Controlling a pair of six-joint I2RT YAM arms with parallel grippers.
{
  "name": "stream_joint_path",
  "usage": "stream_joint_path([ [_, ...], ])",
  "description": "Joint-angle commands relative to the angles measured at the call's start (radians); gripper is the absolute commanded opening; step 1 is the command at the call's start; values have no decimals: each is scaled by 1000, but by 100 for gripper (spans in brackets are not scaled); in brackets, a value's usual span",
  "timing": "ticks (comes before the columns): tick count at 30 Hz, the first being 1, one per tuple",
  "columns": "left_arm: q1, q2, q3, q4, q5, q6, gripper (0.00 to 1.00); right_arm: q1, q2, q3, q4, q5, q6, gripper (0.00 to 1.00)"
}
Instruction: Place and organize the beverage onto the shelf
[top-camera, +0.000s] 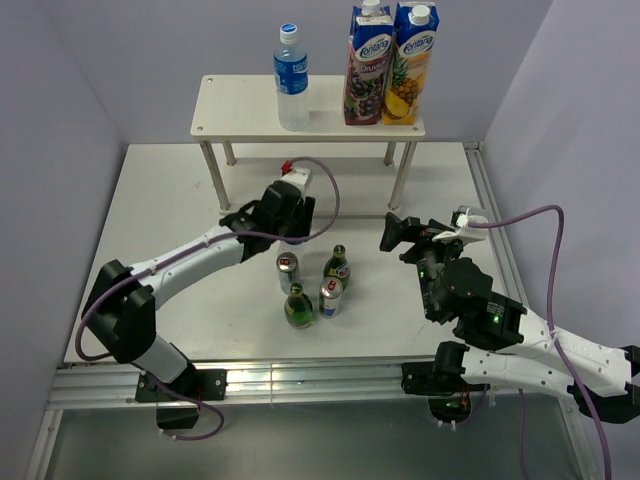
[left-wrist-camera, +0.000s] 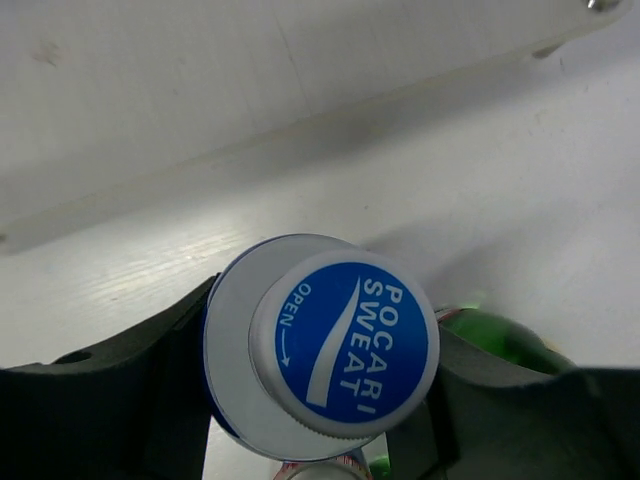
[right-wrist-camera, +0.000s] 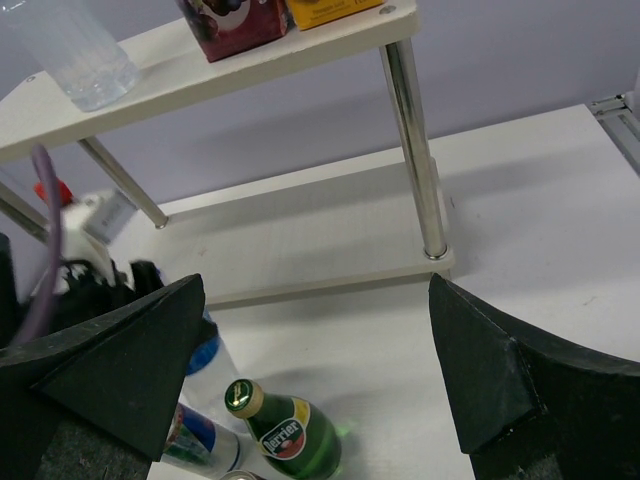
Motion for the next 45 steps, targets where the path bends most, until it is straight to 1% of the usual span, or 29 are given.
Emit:
stream_joint_path([
  [1,2,-121,290,-168,-102,42,0,-6,-2,9,11,27,-6,100],
  [2,5,-105,407,-212,-117,50,0,-6,1,12,13,26,-9,100],
  [4,14,-78,536,-353,-134,67,0,-8,1,18,13,26,-7,100],
  [5,17,-51,655,-393,-155,71,0,-8,4,21,11,24,-9,100],
  [7,26,-29,771,-454,-159,84,0,-8,6,31,5,26,-7,100],
  [8,31,-8,877,-514,-160,87,0,-8,3,32,0,26,-6,100],
  [10,48,15,980,-566,-157,99,0,-9,-1,31,-3,27,-7,100],
  [11,51,30,1059,-591,-163,107,0,-8,-8,31,-3,27,-7,100],
  [13,63,38,1130,-599,-177,128,0,-9,-17,28,-10,26,-6,100],
  [16,88,32,1172,-577,-165,136,0,-8,-19,24,-18,24,0,100],
  [19,114,23,1169,-513,-151,139,0,-8,-17,21,-26,20,13,100],
  [24,169,60,1215,-461,-128,133,0,-8,-16,9,-20,15,19,100],
  [28,201,83,1224,-383,-102,125,0,-11,-11,-6,-16,16,28,100],
  [33,237,117,1287,-364,-77,114,0,-12,-5,-21,-9,16,28,100],
  [39,246,107,1281,-317,-51,108,0,-29,6,-26,19,-2,13,100],
  [45,275,179,1298,-312,19,84,0,-57,33,-25,25,-26,23,100],
])
